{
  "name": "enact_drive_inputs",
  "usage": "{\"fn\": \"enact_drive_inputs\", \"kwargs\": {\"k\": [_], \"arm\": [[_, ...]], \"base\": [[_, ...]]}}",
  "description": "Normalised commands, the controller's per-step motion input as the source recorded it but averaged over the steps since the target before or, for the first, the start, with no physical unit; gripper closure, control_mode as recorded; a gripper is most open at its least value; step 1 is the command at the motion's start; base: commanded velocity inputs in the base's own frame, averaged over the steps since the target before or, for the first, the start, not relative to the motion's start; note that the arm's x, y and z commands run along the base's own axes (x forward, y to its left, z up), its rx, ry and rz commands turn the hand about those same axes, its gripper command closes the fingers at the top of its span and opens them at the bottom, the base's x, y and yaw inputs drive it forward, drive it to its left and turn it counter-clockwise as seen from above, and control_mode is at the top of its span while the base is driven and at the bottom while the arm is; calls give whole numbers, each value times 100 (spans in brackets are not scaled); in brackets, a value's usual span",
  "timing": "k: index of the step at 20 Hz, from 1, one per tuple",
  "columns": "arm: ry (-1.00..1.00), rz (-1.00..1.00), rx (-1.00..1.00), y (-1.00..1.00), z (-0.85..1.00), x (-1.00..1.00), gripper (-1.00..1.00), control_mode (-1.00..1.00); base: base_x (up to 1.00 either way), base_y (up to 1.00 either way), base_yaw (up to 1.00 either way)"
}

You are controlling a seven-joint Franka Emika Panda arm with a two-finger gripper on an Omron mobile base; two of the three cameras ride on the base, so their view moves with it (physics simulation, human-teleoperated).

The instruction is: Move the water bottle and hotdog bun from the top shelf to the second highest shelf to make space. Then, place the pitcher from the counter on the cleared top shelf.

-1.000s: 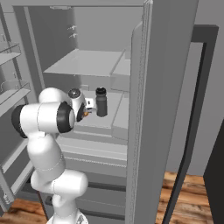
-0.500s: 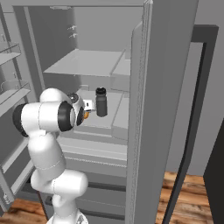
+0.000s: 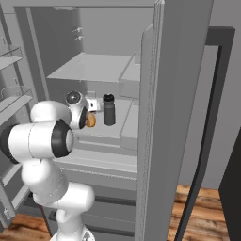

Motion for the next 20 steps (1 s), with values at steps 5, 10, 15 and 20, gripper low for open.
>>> {"fn": "enact_drive_inputs", "kwargs": {"k": [5,10,15,20], "arm": [[10,-4,0,-10,94,-44,-100,-100],[16,-6,0,-25,28,-82,-100,-100],[10,0,0,-19,-4,-100,-100,-100],[0,0,0,-24,-14,-89,-100,-100]], "base": [[0,0,0],[0,0,0],[0,0,0],[0,0,0]]}}
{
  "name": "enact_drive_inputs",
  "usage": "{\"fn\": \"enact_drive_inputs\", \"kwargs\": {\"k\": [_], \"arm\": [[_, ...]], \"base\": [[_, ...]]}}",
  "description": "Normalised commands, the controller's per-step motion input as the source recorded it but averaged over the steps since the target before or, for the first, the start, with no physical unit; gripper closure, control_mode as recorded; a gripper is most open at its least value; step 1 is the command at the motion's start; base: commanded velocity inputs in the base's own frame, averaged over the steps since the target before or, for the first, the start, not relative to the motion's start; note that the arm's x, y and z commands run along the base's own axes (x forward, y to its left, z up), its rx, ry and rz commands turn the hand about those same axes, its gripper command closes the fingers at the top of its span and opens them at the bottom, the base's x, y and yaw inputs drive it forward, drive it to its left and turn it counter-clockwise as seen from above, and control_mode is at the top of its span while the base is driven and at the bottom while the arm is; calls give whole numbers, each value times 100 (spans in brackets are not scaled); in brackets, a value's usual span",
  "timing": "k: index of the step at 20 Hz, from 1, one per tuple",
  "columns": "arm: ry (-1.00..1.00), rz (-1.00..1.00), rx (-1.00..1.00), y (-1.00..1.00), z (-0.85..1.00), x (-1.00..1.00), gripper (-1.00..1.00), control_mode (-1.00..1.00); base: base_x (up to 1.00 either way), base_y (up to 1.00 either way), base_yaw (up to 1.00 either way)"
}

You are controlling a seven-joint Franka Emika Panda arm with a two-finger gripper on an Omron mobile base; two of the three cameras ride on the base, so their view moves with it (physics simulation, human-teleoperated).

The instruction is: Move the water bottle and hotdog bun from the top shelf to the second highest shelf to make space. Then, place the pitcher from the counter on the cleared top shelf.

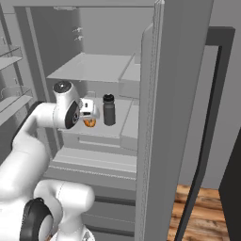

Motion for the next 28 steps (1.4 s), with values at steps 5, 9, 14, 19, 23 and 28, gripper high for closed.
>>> {"fn": "enact_drive_inputs", "kwargs": {"k": [5,9,14,19,23,28], "arm": [[-1,0,0,-28,20,-72,-100,-100],[0,0,0,-19,60,-64,-100,-100],[0,0,0,-1,38,-55,-100,-100],[0,0,0,0,18,-36,-100,-100],[0,0,0,0,6,-18,-100,-100],[0,0,0,0,2,-7,-100,-100]], "base": [[0,0,0],[0,0,0],[0,0,0],[0,0,0],[0,0,0],[0,0,0]]}}
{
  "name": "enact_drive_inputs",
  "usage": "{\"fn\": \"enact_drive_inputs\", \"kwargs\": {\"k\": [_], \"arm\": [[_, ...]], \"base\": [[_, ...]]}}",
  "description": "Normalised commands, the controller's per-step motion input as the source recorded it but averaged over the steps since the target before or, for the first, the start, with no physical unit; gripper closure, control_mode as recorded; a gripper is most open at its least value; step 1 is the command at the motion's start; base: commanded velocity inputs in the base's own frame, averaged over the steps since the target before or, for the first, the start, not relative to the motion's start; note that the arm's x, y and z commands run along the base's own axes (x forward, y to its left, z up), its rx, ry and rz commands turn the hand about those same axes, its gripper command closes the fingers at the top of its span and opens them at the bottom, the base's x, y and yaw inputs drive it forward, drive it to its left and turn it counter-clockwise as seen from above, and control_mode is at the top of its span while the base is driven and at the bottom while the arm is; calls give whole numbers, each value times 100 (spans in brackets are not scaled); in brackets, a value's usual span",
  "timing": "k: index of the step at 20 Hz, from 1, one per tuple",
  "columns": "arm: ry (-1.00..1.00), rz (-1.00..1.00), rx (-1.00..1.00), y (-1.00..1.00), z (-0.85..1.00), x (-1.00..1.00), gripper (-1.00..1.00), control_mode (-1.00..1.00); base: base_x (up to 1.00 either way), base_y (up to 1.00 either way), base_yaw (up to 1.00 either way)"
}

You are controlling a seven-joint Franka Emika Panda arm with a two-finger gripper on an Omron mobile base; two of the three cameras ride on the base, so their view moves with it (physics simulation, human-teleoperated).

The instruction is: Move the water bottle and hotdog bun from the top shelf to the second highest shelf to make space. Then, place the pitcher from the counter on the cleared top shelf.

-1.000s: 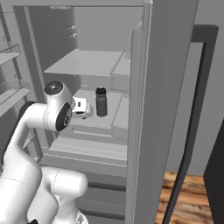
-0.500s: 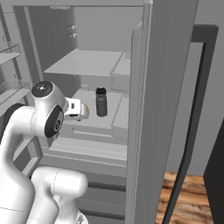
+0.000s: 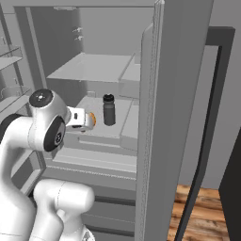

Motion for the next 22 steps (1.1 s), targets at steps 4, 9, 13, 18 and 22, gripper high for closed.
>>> {"fn": "enact_drive_inputs", "kwargs": {"k": [4,9,13,18,22], "arm": [[-5,0,0,0,8,-12,-100,-100],[-7,0,0,0,21,-20,-100,-100],[-10,0,0,0,21,-34,-100,-100],[-8,0,0,0,10,-45,-100,-100],[-1,0,0,0,1,-11,-100,100]], "base": [[0,0,0],[0,0,0],[0,0,0],[0,0,0],[-37,0,0]]}}
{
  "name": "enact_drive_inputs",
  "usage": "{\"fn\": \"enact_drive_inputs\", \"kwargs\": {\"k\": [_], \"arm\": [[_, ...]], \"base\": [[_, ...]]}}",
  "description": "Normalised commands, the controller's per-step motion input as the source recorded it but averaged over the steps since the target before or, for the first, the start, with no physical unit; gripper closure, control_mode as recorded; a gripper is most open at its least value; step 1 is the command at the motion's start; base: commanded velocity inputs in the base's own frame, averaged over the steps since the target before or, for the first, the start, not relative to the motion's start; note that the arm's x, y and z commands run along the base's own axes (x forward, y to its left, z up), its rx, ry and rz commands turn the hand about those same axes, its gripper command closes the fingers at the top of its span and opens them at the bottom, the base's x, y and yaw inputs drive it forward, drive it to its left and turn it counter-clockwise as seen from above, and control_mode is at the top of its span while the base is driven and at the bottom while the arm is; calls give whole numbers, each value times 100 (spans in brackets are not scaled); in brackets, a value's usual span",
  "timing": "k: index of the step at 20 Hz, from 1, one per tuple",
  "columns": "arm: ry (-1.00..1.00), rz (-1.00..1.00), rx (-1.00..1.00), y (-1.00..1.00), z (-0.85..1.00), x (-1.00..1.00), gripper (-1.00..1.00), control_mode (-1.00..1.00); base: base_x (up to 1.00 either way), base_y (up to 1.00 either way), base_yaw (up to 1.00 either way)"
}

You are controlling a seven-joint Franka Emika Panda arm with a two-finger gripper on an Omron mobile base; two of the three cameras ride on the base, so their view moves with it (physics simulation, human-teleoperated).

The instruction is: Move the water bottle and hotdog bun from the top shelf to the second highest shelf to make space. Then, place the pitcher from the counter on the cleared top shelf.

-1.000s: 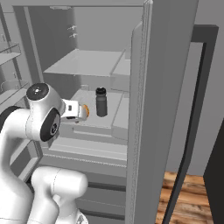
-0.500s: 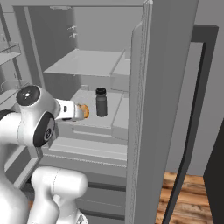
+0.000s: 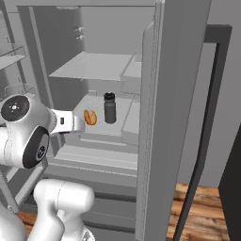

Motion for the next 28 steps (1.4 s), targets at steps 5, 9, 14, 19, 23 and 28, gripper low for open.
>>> {"fn": "enact_drive_inputs", "kwargs": {"k": [5,9,14,19,23,28], "arm": [[0,0,0,0,0,0,-100,100],[0,0,0,0,0,0,-100,100],[0,0,0,0,0,0,-100,100],[0,0,0,0,0,0,-100,100],[0,0,0,0,0,0,-100,100],[0,0,0,0,0,0,-100,100]], "base": [[-45,0,5],[-36,0,25],[-32,0,33],[-27,0,40],[-26,0,48],[-24,1,52]]}}
